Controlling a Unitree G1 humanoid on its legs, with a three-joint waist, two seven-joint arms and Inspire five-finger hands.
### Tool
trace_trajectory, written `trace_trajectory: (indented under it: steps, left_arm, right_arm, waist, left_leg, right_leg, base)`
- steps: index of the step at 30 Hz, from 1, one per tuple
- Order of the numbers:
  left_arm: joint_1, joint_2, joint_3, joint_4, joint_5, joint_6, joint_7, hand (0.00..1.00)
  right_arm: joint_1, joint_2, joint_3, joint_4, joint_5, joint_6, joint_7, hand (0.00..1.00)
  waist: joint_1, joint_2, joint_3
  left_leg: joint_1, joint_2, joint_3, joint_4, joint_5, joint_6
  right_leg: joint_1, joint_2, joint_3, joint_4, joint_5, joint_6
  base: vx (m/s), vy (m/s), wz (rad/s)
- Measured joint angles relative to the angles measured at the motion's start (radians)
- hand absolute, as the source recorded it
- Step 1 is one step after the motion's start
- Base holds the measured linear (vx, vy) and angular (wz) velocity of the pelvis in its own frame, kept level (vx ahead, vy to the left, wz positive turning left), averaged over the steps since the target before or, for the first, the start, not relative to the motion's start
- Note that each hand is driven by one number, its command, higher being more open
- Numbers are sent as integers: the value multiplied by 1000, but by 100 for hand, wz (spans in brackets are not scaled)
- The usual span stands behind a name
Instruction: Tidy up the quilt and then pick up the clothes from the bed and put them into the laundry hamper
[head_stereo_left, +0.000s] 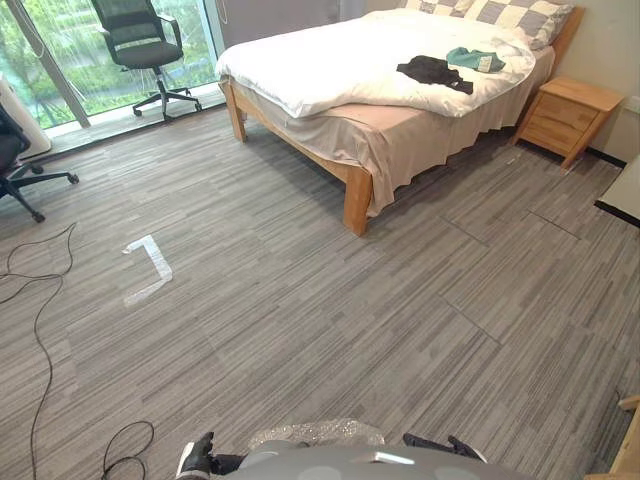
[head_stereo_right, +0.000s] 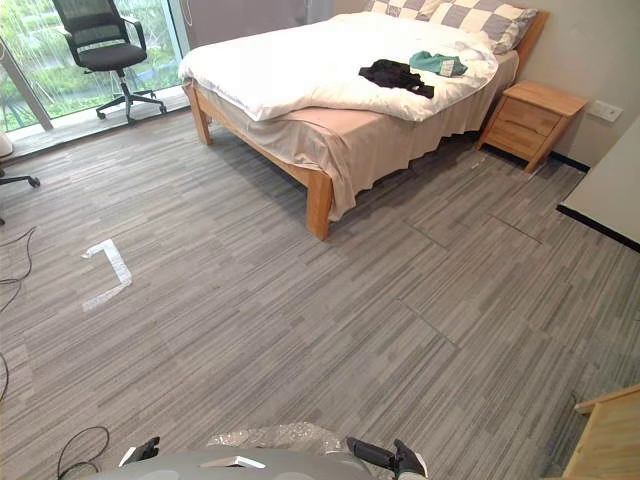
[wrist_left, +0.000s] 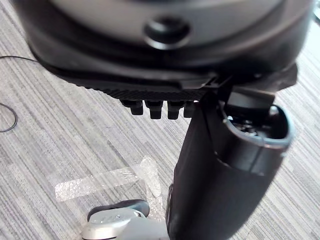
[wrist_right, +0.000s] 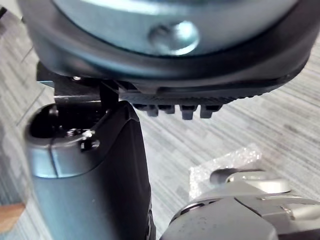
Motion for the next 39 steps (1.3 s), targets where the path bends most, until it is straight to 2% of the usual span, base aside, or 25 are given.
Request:
trace_trajectory:
  steps: [3, 8, 11, 18, 21, 24, 28, 31, 32, 33, 34, 35, 36, 37, 38, 39]
  left_arm:
    - [0, -8, 31, 20, 0, -2, -9, 100]
    - [1, -8, 32, 24, 10, -12, -15, 100]
    - [0, -6, 32, 24, 22, -18, -15, 100]
    - [-2, -8, 26, 23, 46, -21, -11, 100]
    - [-19, -7, 18, 24, 46, -21, -10, 100]
    - [-36, 1, -3, 24, 45, -21, -8, 100]
    - [-40, 11, -13, 24, 43, -21, -8, 100]
    - [-50, 14, -19, 24, 40, -21, -8, 100]
    - [-59, 12, -22, 26, 40, -20, -9, 100]
    - [-71, 7, -37, 29, 40, -19, -8, 100]
    - [-86, 6, -44, 30, 41, -18, -8, 100]
    - [-100, 2, -57, 31, 42, -18, -8, 100]
    - [-108, 1, -62, 31, 45, -21, -8, 100]
    - [-109, 2, -61, 31, 45, -24, -9, 100]
    - [-110, 3, -61, 32, 45, -32, -9, 100]
    - [-114, 2, -61, 33, 45, -38, -10, 100]
  right_arm:
    - [-7, 15, -40, 10, 0, 1, 0, 100]
    - [-8, 23, -68, 10, -1, -1, 3, 100]
    - [-9, 28, -79, 10, -1, -4, 3, 100]
    - [-9, 30, -93, 9, 0, -6, 2, 100]
    - [-20, 29, -92, 8, 3, -6, 2, 100]
    - [-35, 27, -93, 8, 11, -7, 0, 100]
    - [-52, 36, -114, 7, 49, -7, 3, 100]
    - [-58, 42, -152, 7, 62, -8, 2, 100]
    - [-63, 40, -160, 8, 81, -7, 1, 100]
    - [-76, 33, -177, 8, 88, -5, -2, 100]
    - [-86, 31, -187, 7, 97, -8, -2, 100]
    - [-92, 22, -193, 7, 117, -15, -2, 100]
    - [-112, 13, -192, 8, 131, -17, -7, 100]
    - [-119, 11, -192, 8, 135, -17, -8, 100]
    - [-118, 13, -193, 7, 163, -22, -10, 100]
    - [-118, 18, -193, 6, 175, -27, -10, 100]
  waist:
    - [-1, -12, 18]
    - [0, -11, 30]
    - [-1, -15, 39]
    - [-3, -7, 44]
    - [-2, -6, 57]
    - [-5, -8, 70]
    - [-27, -17, 98]
    - [-30, -18, 97]
    - [-30, -12, 101]
    - [-32, 7, 116]
    - [-37, 22, 121]
    - [-52, 46, 132]
    - [-51, 67, 144]
    - [-52, 69, 144]
    - [-54, 65, 145]
    - [-55, 60, 147]
  left_leg:
    - [70, -7, -2, -84, 33, 3]
    - [145, -18, -2, -193, 75, 9]
    - [150, -22, 0, -194, 74, 9]
    - [159, -22, 7, -198, 76, 7]
    - [139, -20, 16, -199, 75, 2]
    - [100, -17, 37, -198, 72, 7]
    - [83, -21, 61, -198, 62, 15]
    - [92, -25, 87, -195, 34, 16]
    - [96, -18, 97, -194, 32, 12]
    - [107, -1, 102, -193, 27, 21]
    - [111, 16, 106, -192, 20, 14]
    - [128, 55, 115, -192, 2, -3]
    - [147, 90, 136, -192, -21, -28]
    - [156, 105, 144, -191, -35, -45]
    - [166, 128, 163, -168, -58, -70]
    - [178, 135, 172, -159, -73, -85]
  right_leg:
    - [50, -2, -11, -37, 18, 1]
    - [88, -7, -22, -66, 17, 9]
    - [93, -11, -24, -69, 15, 21]
    - [105, -10, -25, -80, 18, 29]
    - [70, -9, -20, -66, 10, 24]
    - [-9, -13, -7, 4, -17, 9]
    - [-88, -37, -11, 116, -72, 29]
    - [-126, -81, -87, 194, -108, 41]
    - [-143, -93, -133, 229, -106, 39]
    - [-194, -103, -179, 346, -104, 40]
    - [-216, -103, -207, 371, -121, 23]
    - [-237, -92, -251, 332, -134, 2]
    - [-283, -92, -256, 296, -125, 14]
    - [-311, -99, -254, 275, -113, 28]
    - [-368, -124, -260, 230, -84, 69]
    - [-389, -141, -270, 208, -68, 90]
  base:
    - [104, 11, 3]
    - [80, 14, 2]
    - [14, 6, 0]
    - [-39, -14, -1]
    - [-91, -18, -6]
    - [-47, -3, -13]
    - [34, -3, -13]
    - [153, 15, -30]
    - [192, 1, -34]
    - [189, 4, -28]
    - [196, 12, -23]
    - [224, 29, -31]
    - [260, 30, -42]
    - [316, 14, -53]
    - [288, -9, -39]
    - [510, -98, -41]
